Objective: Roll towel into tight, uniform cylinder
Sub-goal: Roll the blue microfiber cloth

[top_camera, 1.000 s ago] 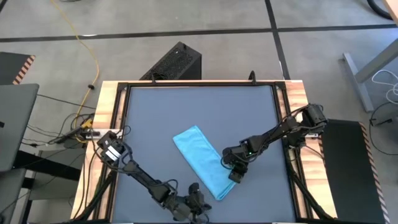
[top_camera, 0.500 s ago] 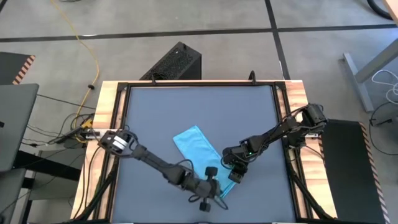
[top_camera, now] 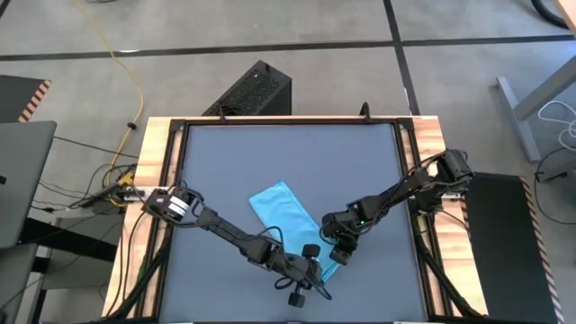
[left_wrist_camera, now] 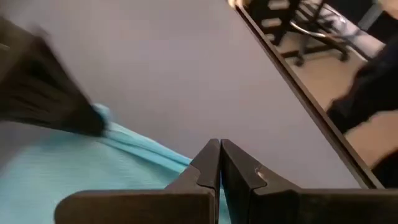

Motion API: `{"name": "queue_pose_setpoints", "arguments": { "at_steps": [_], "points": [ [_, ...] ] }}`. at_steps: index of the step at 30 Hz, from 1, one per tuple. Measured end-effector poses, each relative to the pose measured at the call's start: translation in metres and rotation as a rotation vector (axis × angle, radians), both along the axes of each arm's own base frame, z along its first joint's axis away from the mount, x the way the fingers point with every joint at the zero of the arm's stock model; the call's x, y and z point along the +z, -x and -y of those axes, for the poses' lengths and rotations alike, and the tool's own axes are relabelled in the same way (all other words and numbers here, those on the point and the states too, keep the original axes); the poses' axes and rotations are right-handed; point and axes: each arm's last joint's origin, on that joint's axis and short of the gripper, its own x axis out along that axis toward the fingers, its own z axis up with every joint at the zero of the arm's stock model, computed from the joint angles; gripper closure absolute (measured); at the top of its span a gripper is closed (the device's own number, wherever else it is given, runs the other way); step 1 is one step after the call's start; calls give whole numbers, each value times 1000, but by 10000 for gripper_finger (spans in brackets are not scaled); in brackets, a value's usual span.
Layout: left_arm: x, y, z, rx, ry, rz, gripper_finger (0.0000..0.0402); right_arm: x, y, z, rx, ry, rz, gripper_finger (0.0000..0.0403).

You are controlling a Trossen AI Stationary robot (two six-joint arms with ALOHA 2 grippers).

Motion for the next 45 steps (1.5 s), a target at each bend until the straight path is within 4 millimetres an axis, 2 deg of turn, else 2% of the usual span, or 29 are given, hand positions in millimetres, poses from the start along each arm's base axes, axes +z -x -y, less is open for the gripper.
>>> {"name": "queue_pose_setpoints", "arguments": {
  "at_steps": [3, 7, 14, 23, 27, 31, 39, 42, 45],
  "points": [
    [-9, 0, -1, -12, 2, -33, 401, 0, 0, 0, -2, 0, -1, 385],
    [-8, 0, -3, -9, -9, -43, 401, 0, 0, 0, -7, -2, -5, 384],
    [-17, 4, -9, -3, 2, -160, 401, 0, 0, 0, -7, -2, -7, 379],
    [-19, 5, -9, -9, 13, -187, 401, 0, -1, 4, -45, -52, -47, 333],
    [-20, 6, -9, -15, 8, -190, 401, 6, 0, 7, -35, -54, -26, 323],
    [-20, 6, -9, -18, 10, -194, 401, 21, 6, 11, -11, -31, 5, 321],
    [-20, 6, -9, -12, 21, -200, 401, 47, 25, 14, 97, 14, 58, 321],
    [-20, 6, -9, -8, 26, -203, 401, 55, 30, 5, 235, 74, 188, 321],
    [-21, 7, -9, -2, 32, -213, 401, 61, 35, -9, 432, 206, 365, 321]
  ]
}}
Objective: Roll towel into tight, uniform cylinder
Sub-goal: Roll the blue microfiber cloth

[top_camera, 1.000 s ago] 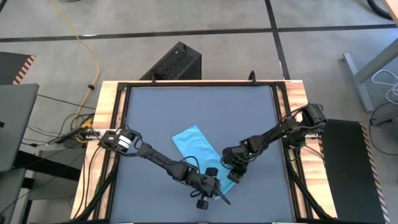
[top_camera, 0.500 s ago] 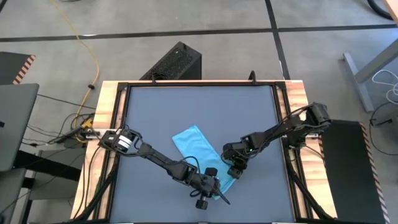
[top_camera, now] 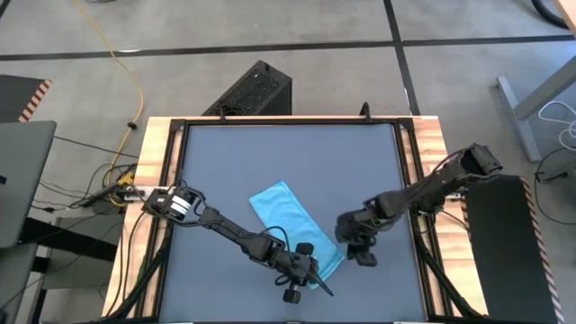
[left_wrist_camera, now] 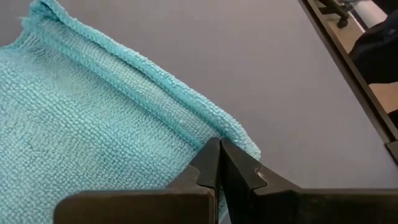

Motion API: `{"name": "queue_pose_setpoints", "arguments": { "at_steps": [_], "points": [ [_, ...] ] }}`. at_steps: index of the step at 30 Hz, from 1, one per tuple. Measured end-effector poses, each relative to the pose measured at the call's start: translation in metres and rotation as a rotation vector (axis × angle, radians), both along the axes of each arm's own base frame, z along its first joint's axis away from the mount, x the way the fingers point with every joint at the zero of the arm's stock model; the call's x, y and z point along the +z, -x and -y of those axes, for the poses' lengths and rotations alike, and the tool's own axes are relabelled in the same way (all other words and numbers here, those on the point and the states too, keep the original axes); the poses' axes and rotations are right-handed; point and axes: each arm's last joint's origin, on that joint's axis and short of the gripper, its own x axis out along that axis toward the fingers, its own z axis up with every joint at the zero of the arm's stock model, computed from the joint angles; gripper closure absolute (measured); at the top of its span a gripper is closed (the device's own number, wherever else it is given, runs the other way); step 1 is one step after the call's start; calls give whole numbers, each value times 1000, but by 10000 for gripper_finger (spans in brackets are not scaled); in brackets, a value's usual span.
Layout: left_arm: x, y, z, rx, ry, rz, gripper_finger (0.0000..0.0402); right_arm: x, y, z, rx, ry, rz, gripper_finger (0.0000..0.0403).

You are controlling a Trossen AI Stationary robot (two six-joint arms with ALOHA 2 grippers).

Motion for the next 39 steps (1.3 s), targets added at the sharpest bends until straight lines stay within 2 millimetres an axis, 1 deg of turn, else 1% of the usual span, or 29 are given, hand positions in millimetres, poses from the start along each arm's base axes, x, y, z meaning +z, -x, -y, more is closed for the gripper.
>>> {"name": "queue_pose_setpoints", "arguments": {
  "at_steps": [3, 8, 10, 13, 18, 23, 30, 33, 36, 39],
  "points": [
    [0, 1, 1, 9, 10, -7, 401, 2, 4, -13, 148, 139, 163, 321],
    [0, 1, 1, 19, 21, -14, 401, 6, -2, -15, 274, 241, 342, 321],
    [0, 1, 2, 18, 22, -15, 401, 5, -2, -14, 338, 285, 377, 321],
    [0, 2, 4, 16, 20, -19, 401, 4, 1, -17, 440, 324, 417, 321],
    [0, 3, 4, 20, 15, -18, 401, -8, 0, -30, 569, 358, 451, 320],
    [-1, 4, 7, 17, 12, -19, 401, -15, -3, -38, 579, 354, 468, 301],
    [-1, 4, 7, 5, 2, -17, 401, -13, 0, -43, 545, 400, 476, 237],
    [-1, 4, 7, 1, -3, -16, 401, -15, -1, -44, 551, 398, 481, 215],
    [-1, 4, 7, -4, -9, -16, 401, -17, 0, -44, 550, 399, 481, 207],
    [-1, 4, 7, -5, -8, -16, 401, -21, 1, -42, 538, 402, 494, 209]
  ]
}}
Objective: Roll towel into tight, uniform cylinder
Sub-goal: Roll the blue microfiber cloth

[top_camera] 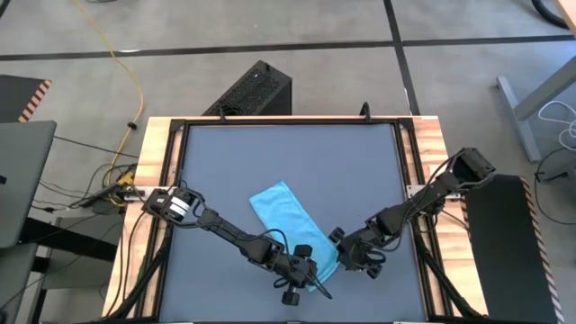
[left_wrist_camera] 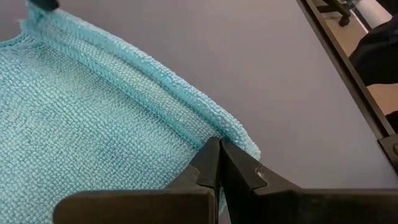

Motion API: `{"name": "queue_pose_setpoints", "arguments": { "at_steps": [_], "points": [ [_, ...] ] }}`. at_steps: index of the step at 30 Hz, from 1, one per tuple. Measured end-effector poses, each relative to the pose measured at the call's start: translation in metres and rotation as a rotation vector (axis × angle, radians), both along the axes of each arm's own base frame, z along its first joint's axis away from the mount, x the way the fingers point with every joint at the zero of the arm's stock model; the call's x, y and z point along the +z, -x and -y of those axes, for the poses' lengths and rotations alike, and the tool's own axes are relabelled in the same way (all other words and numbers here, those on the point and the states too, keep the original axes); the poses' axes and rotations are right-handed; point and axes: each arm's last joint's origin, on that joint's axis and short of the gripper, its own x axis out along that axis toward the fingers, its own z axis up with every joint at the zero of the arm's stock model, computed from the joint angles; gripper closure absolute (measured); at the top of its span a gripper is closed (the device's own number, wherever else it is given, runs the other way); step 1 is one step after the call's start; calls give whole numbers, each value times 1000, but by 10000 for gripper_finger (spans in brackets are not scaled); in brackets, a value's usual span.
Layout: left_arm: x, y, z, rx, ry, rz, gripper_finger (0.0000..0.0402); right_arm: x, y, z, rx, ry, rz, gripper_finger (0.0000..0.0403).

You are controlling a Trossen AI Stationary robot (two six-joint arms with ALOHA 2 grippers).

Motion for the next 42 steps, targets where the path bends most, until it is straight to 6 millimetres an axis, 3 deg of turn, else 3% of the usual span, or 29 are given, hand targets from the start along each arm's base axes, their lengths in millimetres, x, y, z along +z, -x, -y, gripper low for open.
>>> {"name": "queue_pose_setpoints", "arguments": {
  "at_steps": [8, 16, 20, 34, 42],
  "points": [
    [0, 0, 0, 3, 3, 0, 401, -4, 0, 3, -17, 12, 9, 219],
    [0, 0, 1, 15, 9, 2, 401, -34, -8, 1, -48, 42, -73, 220],
    [0, 1, 4, 17, 11, 1, 401, -39, -10, 2, -113, 14, -111, 226],
    [1, 1, 6, 30, 29, 8, 401, -39, -10, 6, -232, -50, -186, 381],
    [3, 8, 17, 62, 7, 21, 401, -38, -15, 14, -279, -221, -308, 386]
  ]
}}
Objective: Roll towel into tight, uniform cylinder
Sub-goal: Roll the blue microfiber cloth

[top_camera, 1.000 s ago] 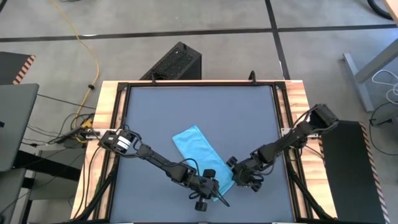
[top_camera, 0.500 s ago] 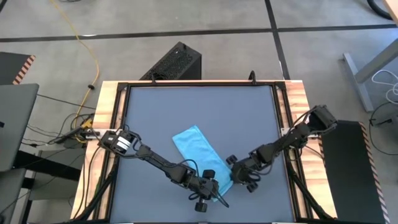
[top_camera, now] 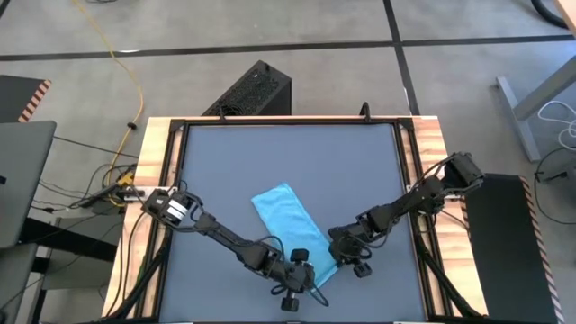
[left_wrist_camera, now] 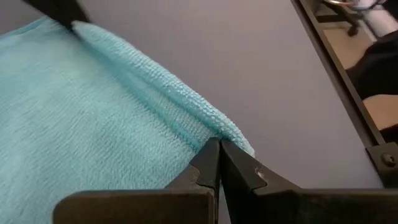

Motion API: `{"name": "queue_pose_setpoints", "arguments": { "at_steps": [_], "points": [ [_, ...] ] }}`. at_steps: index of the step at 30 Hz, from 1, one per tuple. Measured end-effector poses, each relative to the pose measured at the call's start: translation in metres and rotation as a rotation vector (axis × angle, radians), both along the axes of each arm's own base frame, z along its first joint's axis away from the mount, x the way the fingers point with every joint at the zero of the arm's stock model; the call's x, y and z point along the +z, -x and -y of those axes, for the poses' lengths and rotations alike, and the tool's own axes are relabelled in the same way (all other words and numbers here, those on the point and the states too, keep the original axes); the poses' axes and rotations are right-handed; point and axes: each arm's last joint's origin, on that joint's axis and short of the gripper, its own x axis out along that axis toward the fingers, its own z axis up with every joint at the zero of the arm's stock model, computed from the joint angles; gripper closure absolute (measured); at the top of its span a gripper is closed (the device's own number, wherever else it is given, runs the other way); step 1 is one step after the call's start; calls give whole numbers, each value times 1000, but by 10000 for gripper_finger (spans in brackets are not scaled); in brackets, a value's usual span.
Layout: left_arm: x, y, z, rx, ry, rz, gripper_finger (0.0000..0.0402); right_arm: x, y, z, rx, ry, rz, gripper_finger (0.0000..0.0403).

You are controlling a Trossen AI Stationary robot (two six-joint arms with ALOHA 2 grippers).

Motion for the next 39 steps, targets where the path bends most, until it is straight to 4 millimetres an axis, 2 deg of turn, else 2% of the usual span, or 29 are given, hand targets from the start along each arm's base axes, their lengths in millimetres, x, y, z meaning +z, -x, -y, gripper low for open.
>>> {"name": "queue_pose_setpoints", "arguments": {
  "at_steps": [5, 9, 13, 17, 20, 23, 28, 33, 39],
  "points": [
    [9, 12, 17, 64, -55, 46, 401, 0, -3, 7, -64, -78, -62, 386],
    [10, 42, 26, 168, -43, 123, 401, 1, -5, 10, -101, -111, -95, 386],
    [13, 78, 29, 361, 47, 258, 401, 1, -5, 10, -134, -128, -117, 386],
    [20, 95, 31, 515, 150, 363, 399, 3, -7, 9, -170, -161, -149, 386],
    [28, 89, 33, 500, 178, 385, 383, 6, -9, 7, -191, -179, -159, 386],
    [44, 73, 31, 420, 156, 404, 354, 7, -11, 7, -203, -190, -167, 386],
    [58, 47, 15, 348, 49, 347, 298, 8, -12, 12, -242, -260, -234, 386],
    [46, 36, 0, 319, 121, 250, 265, 8, -15, 19, -292, -304, -278, 387],
    [26, 21, 10, 261, 168, 274, 262, 9, -19, 31, -368, -343, -316, 387]
  ]
}}
